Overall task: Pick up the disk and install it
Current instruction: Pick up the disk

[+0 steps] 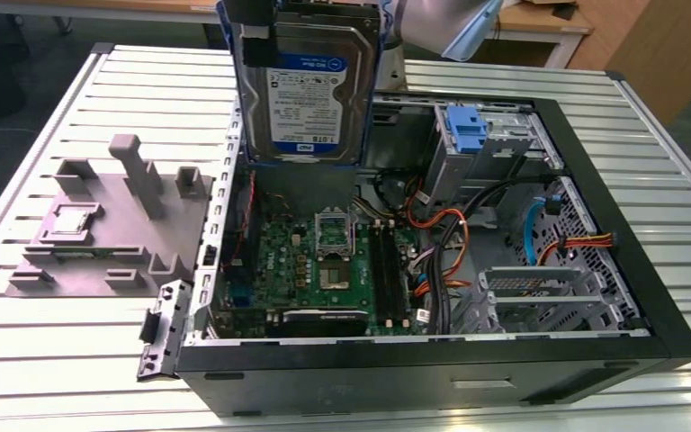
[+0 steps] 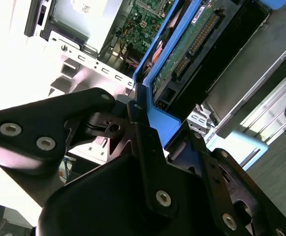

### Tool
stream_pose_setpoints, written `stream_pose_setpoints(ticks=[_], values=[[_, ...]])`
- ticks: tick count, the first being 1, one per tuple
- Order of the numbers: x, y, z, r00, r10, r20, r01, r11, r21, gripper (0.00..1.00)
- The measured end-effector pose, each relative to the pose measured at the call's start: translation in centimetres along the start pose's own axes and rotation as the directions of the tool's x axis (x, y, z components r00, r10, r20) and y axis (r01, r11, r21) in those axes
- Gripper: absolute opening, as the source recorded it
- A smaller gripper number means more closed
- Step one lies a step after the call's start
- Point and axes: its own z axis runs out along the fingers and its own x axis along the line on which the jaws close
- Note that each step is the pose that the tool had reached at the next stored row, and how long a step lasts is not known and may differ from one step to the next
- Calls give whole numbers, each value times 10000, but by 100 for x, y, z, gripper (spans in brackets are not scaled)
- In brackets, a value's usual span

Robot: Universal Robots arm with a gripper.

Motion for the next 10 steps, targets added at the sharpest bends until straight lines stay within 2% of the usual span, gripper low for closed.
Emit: stream_pose_setpoints(ticks=[10], values=[[-1, -32, -1, 10000, 1, 0, -1, 10000, 0, 37]])
